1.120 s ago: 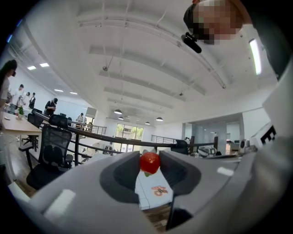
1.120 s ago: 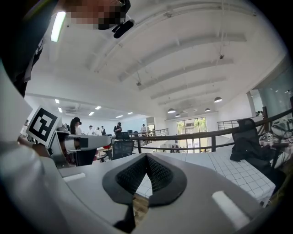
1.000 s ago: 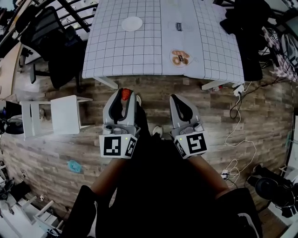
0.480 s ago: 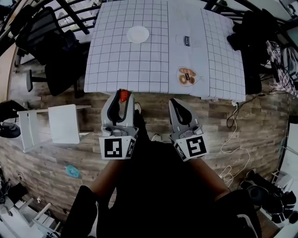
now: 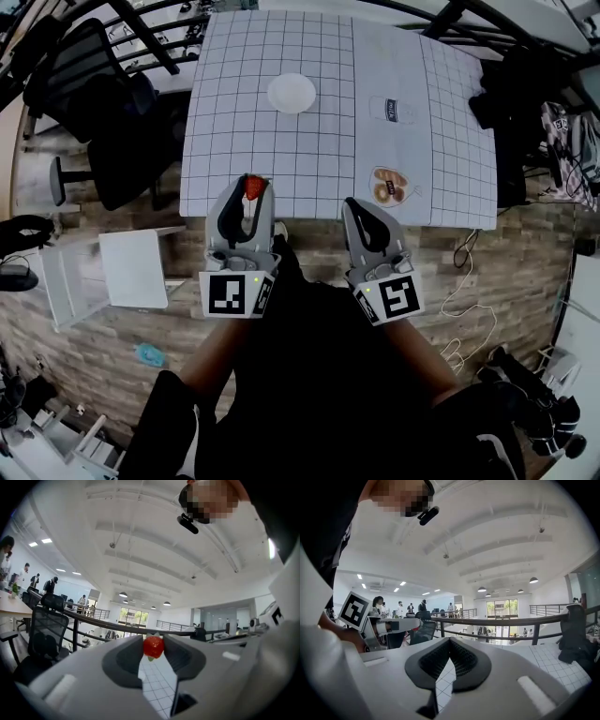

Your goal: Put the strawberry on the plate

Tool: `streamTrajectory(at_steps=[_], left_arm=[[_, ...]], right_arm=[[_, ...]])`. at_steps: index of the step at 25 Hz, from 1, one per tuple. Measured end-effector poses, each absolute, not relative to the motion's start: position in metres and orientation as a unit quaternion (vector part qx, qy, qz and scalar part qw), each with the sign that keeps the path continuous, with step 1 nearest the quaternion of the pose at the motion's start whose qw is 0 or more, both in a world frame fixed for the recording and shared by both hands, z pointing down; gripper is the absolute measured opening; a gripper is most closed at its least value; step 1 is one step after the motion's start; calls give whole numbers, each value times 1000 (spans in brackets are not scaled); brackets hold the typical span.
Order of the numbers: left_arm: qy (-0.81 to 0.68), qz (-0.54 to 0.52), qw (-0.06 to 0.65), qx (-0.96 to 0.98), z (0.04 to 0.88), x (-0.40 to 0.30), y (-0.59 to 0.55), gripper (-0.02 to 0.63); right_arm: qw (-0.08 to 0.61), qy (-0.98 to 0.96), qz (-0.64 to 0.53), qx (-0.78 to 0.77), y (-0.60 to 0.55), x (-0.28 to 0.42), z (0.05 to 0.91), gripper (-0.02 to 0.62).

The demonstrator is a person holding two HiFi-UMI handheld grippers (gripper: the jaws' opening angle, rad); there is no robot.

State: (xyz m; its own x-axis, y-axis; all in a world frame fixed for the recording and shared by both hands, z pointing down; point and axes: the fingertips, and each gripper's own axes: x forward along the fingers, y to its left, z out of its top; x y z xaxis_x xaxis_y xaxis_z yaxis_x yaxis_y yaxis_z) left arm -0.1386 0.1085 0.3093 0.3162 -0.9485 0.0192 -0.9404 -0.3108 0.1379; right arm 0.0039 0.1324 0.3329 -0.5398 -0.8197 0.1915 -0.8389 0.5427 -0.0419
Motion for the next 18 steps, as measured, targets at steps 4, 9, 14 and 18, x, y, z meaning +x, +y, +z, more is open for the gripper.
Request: streamTrajectory(at_steps=[4,9,14,18], left_arm=[[-577,-26,64,814,314,-150,83,133],[-558,-26,81,825,321,-157,56,133],[-542,-20,84,836,327,-165,33,133],[-545,-6,94,833,341,-168,16,133]], right_arm=[[77,-870,65,482,100,-10,332,-3],[80,-873,69,476,70,-34,331,-3],[79,-859,62,502,47,-38,330,-3],[83,-854,70,508,38,-31,336,-3]])
